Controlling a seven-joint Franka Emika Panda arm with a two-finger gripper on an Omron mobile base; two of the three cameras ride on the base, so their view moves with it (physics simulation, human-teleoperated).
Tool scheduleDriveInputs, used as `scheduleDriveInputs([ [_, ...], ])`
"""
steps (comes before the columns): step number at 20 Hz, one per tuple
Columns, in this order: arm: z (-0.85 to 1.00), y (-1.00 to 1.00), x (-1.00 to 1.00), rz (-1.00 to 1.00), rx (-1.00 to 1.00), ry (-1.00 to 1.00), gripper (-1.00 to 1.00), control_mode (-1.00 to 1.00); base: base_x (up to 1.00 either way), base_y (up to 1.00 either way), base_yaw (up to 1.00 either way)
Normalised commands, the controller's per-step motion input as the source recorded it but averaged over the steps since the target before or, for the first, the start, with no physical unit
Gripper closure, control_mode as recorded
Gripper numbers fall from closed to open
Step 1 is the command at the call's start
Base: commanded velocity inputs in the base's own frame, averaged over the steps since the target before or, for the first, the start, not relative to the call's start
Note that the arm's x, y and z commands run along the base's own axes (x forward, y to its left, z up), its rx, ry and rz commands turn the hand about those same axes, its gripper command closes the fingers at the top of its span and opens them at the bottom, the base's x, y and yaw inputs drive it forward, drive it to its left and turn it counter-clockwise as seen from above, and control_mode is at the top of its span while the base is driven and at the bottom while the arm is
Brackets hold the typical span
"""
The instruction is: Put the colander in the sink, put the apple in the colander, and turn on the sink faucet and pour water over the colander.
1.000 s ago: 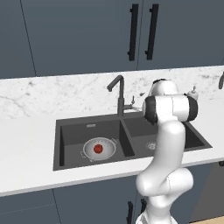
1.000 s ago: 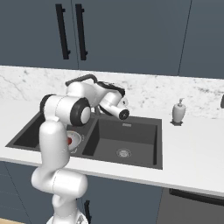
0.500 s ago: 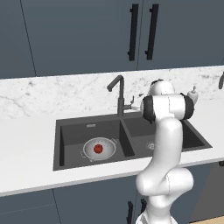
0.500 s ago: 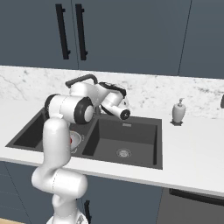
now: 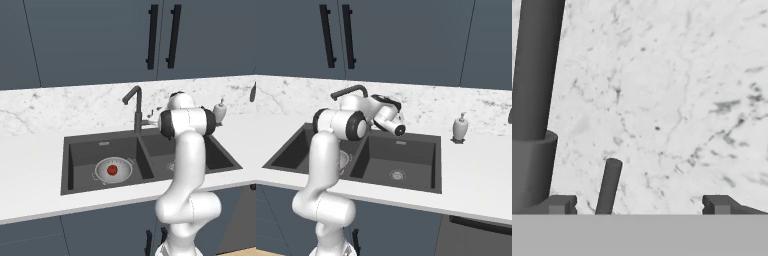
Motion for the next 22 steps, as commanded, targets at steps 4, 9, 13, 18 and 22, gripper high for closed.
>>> scheduleDriveInputs([
  [4,-0.08,0.00,0.23,0.00,0.03,0.00,-1.00,-1.00,0.00,0.00,0.00],
  [9,-0.04,0.00,0.18,0.00,0.02,0.00,-1.00,-1.00,0.00,0.00,0.00],
  [13,-0.01,0.00,0.21,0.00,0.02,0.00,-1.00,-1.00,0.00,0.00,0.00],
  [18,-0.06,0.00,0.18,0.00,0.01,0.00,-1.00,-1.00,0.00,0.00,0.00],
  [22,-0.05,0.02,0.21,0.00,0.01,0.00,-1.00,-1.00,0.00,0.00,0.00],
])
